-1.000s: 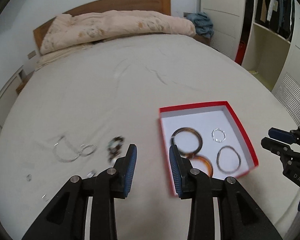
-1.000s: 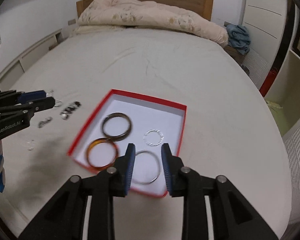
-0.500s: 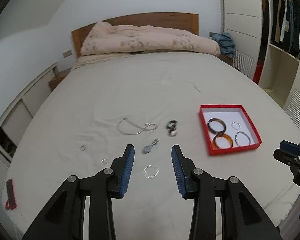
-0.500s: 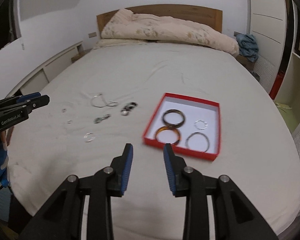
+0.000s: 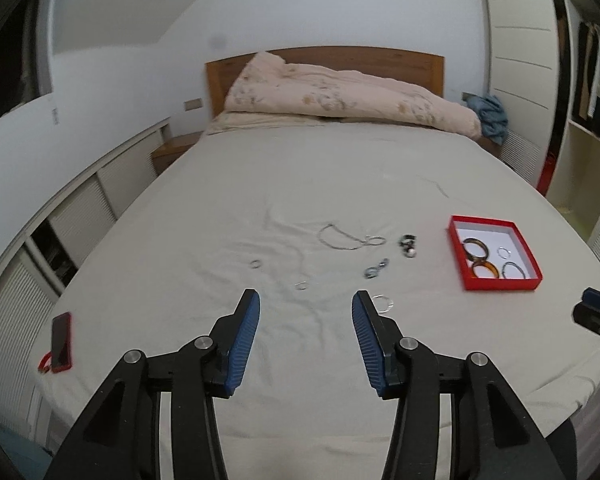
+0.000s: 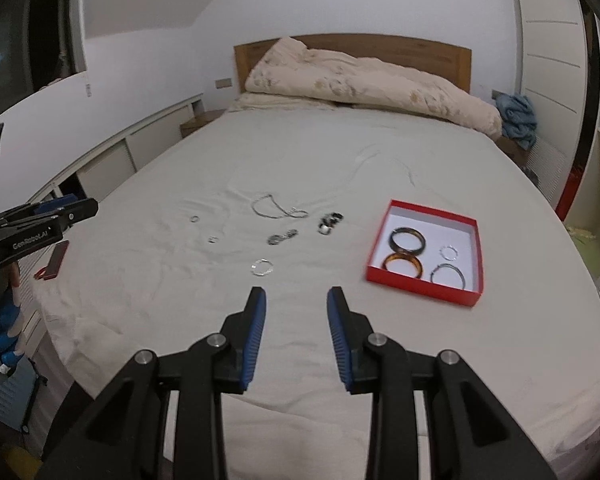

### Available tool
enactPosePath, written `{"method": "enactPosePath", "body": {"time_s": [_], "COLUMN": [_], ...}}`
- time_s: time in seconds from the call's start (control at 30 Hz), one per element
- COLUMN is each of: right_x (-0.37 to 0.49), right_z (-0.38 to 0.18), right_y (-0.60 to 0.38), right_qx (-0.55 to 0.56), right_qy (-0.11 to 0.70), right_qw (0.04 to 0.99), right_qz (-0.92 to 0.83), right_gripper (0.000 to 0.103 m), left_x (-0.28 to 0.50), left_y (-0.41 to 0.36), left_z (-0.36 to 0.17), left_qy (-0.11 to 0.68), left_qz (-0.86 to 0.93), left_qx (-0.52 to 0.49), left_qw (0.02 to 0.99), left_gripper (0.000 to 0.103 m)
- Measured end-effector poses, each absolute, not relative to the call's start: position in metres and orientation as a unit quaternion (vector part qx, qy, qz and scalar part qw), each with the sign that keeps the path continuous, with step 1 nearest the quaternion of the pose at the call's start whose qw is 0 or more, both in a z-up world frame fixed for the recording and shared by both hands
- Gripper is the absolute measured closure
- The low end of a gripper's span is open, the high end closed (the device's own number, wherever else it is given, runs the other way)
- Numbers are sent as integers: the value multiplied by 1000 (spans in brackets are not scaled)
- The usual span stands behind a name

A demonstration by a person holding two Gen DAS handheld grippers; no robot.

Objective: Organize jewelry
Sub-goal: 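Withdraw both tools from the box toward the remaining jewelry, then grasp a small silver ring with the left tool while the right tool grasps a twisted silver hoop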

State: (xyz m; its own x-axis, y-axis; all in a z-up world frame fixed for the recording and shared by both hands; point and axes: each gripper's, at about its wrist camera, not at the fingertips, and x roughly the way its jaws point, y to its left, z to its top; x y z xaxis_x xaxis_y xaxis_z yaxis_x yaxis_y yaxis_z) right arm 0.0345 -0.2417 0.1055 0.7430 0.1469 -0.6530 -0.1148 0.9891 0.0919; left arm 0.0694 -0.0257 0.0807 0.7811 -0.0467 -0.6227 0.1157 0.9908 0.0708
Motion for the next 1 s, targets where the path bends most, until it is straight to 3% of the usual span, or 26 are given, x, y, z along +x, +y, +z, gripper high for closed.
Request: {"method": "enactPosePath", "body": {"time_s": [0.33, 0.7, 0.8, 1.0], "right_x": [46, 135, 166, 221], "right_z": [98, 10, -16, -64], "right_y": [-220, -189, -176, -157], "right_qx": [28, 39, 30, 15], "right_qy": [348, 407, 422, 445], "right_qw": [931, 902, 894, 880], "right_qz": [103, 138, 150, 167], "right_gripper": [73, 72, 59, 59], "left_x": [79, 164, 194, 252], "left_y": [31, 30, 25, 3], "left_z": [50, -51, -76, -110], "left_qy": [354, 420, 436, 449], "left_qz": [2, -19, -28, -49], "left_qx": [12, -19, -27, -20], "left_qw": [935, 907, 899, 892], "left_gripper": [54, 50, 49, 49]}}
